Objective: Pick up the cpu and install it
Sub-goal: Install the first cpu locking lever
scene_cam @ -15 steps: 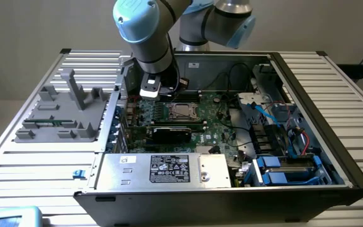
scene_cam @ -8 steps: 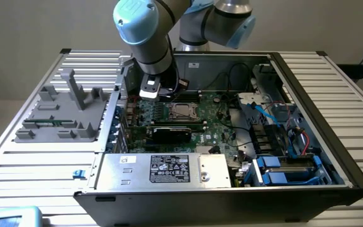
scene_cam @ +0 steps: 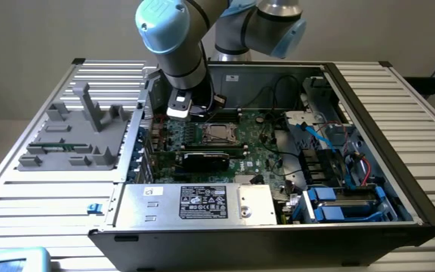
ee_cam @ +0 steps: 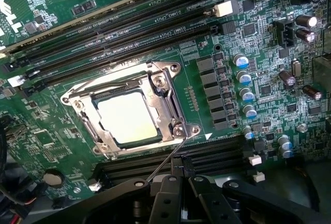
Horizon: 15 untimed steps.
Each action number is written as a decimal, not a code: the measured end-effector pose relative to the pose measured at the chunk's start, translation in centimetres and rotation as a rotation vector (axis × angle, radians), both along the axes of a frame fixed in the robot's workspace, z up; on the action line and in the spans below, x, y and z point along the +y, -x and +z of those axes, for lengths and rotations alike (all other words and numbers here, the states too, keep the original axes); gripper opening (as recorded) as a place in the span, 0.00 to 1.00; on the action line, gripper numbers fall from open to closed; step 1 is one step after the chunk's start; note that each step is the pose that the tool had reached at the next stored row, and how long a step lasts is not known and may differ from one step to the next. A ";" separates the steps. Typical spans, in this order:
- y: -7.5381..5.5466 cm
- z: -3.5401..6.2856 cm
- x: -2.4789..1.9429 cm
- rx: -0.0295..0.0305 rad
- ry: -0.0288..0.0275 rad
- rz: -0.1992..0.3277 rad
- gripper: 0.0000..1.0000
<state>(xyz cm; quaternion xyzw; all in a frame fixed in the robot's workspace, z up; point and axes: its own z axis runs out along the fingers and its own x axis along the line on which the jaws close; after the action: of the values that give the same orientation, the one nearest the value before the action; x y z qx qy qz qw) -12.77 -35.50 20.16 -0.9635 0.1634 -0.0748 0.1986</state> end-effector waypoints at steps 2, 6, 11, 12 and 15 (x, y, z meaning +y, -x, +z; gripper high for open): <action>0.0 0.00 0.00 -0.0001 0.0000 0.000 0.11; 0.0 -0.04 0.01 0.0000 0.0000 0.000 0.11; 0.0 -0.20 0.00 0.0000 0.0001 -0.001 0.11; 0.0 -0.22 0.00 0.0000 0.0003 0.000 0.11; -0.1 -0.26 0.00 -0.0001 0.0000 0.000 0.11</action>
<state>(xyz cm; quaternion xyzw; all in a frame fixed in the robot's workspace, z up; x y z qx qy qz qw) -12.64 -35.49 19.90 -0.9634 0.1635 -0.0749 0.1986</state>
